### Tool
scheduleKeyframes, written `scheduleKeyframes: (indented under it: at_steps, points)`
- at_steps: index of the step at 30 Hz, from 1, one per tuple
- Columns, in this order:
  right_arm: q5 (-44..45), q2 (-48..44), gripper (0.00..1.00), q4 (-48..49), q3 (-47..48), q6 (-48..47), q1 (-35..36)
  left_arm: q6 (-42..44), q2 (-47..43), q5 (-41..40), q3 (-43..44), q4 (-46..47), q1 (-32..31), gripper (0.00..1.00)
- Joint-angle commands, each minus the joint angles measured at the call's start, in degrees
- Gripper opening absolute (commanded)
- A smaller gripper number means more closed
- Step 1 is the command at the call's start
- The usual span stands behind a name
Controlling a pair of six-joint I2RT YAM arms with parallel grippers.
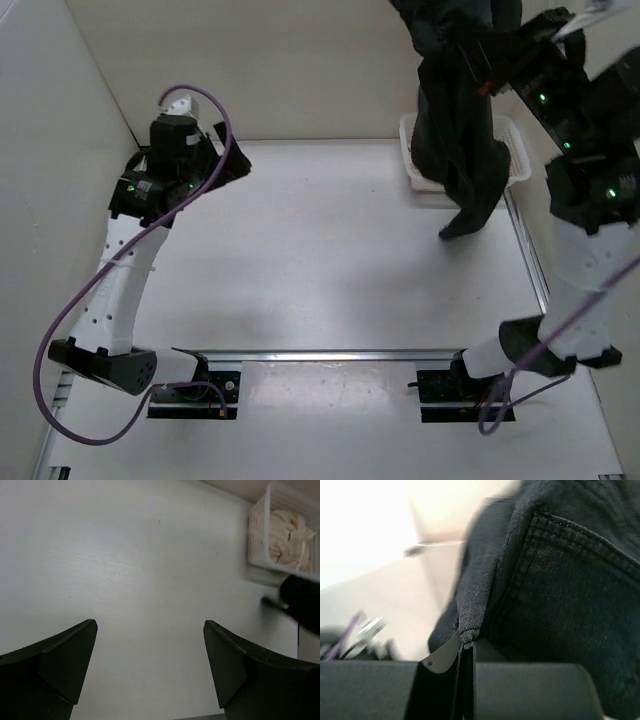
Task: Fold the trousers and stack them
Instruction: Move the trousers to the center of the board
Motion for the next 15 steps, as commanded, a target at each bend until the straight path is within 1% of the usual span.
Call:
scheduleKeyframes:
  at_steps: [1, 2, 3, 4, 5, 6, 7, 8, 9, 10, 11, 12, 13, 14, 15]
  points:
    - [0.46, -2.66, 0.00, -1.05, -7.72, -2.76, 4.58, -0.81, 0.12, -3.03, 9.96, -8.61, 4.62, 1.00]
    - [1.69, -3.89, 0.00, -1.92, -14.53, -2.77, 7.81, -0.81, 0.12, -3.03, 12.07, -9.75, 5.68, 1.00]
    - [3.35, -6.69, 0.00, -1.93, -18.86, -3.46, 9.50, -0.29, 0.12, -3.03, 13.75, -10.46, 7.52, 1.00]
    - [4.85, -7.76, 0.00, -1.93, -23.43, -4.25, 12.47, -0.28, -1.53, -3.03, 16.20, -11.17, 8.41, 1.00]
    - [6.69, -8.56, 0.00, -1.93, -27.83, -4.26, 13.63, -0.28, -2.24, -3.03, 16.83, -11.17, 9.20, 1.00]
    - [9.15, -9.17, 0.05, -1.93, -35.88, -3.74, 14.34, 0.32, -3.64, -2.51, 16.84, -11.17, 9.90, 1.00]
    - [10.13, -9.18, 0.15, -1.93, -39.61, -3.04, 14.35, 0.33, -3.65, -2.51, 16.84, -11.17, 10.69, 1.00]
    - [11.18, -9.18, 0.28, -1.93, -43.04, -2.34, 14.35, 1.03, -4.18, -1.98, 16.84, -11.17, 10.70, 1.00]
    - [12.50, -8.57, 0.64, -2.45, -46.03, -1.81, 14.35, 1.03, -4.88, -1.98, 15.88, -11.17, 10.70, 1.00]
    - [14.51, -7.78, 0.78, -3.24, -50.07, -1.19, 13.04, 1.73, -4.88, -1.11, 13.52, -10.65, 10.70, 1.00]
    - [15.75, -5.34, 0.84, -5.42, -50.11, -0.58, 13.03, 1.74, -4.88, -0.32, 11.76, -10.65, 10.70, 1.00]
    - [16.46, -4.09, 0.90, -11.10, -49.59, -0.57, 12.07, 2.26, -4.88, 0.91, 9.83, -10.04, 10.70, 1.00]
    - [17.60, -3.12, 0.91, -13.42, -48.71, -0.57, 12.06, 2.26, -4.88, 2.40, 7.46, -9.51, 10.70, 1.00]
    - [21.52, -3.11, 0.91, -15.01, -48.09, -0.57, 12.06, 2.79, -4.88, 4.50, 2.39, -8.81, 10.70, 1.00]
    - [22.96, -3.11, 0.91, -15.81, -48.09, -0.57, 12.06, 2.27, -4.88, 5.48, -0.36, -7.15, 9.92, 0.97]
